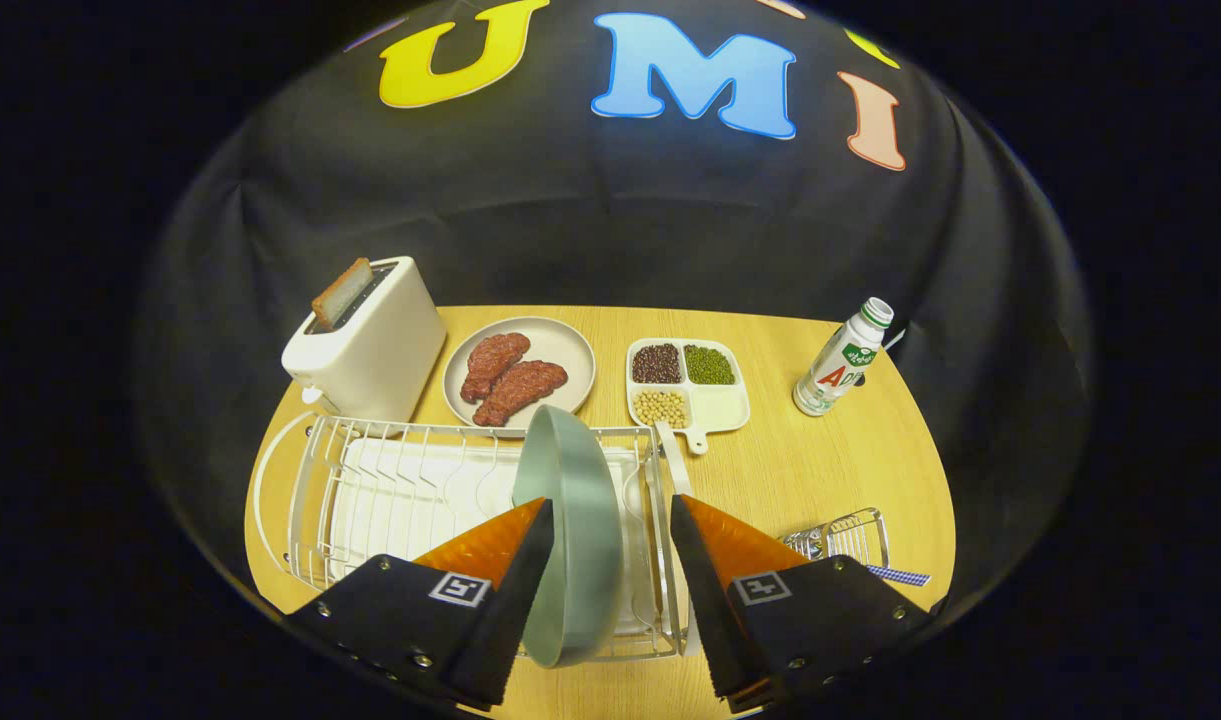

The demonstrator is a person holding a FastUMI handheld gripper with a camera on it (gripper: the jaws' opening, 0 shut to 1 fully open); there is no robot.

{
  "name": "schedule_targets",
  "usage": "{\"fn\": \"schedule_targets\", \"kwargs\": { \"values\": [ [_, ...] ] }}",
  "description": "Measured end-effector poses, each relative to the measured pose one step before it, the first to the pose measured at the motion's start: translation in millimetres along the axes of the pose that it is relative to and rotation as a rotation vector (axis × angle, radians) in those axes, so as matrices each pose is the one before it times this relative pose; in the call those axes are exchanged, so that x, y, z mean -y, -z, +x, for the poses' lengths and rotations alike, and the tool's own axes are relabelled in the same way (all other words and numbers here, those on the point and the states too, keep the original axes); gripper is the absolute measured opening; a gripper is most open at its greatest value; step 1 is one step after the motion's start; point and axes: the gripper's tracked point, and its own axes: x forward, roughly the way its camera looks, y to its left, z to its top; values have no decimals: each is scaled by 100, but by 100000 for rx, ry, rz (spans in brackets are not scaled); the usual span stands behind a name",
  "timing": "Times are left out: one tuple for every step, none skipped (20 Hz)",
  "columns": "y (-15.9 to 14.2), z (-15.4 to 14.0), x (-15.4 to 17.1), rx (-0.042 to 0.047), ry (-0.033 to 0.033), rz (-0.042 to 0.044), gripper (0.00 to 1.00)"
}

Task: Take the plate from the dish rack, then take the spoon from the basket and place it into the plate.

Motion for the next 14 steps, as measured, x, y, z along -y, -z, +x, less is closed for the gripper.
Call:
{"fn": "schedule_targets", "kwargs": {
  "values": [
    [42,119,150,-1125,2369,-455,73],
    [368,317,219,-1097,1703,743,69],
    [490,824,-184,-1748,452,740,44],
    [13,-150,-72,-330,1172,579,35],
    [-375,-223,-631,245,-2270,907,32],
    [253,-57,-78,-1294,1282,-1214,31],
    [-186,-211,-189,-163,797,-1345,25],
    [-177,-113,-25,-636,623,-1116,22],
    [59,-257,-88,-210,919,-708,21],
    [-238,-339,46,-181,1841,-270,22],
    [-242,-511,343,648,1874,-572,21],
    [-602,-491,210,1261,1994,-866,21],
    [-332,-237,96,1211,764,-1165,21],
    [-83,-306,111,-528,2101,-2175,21]
  ]
}}
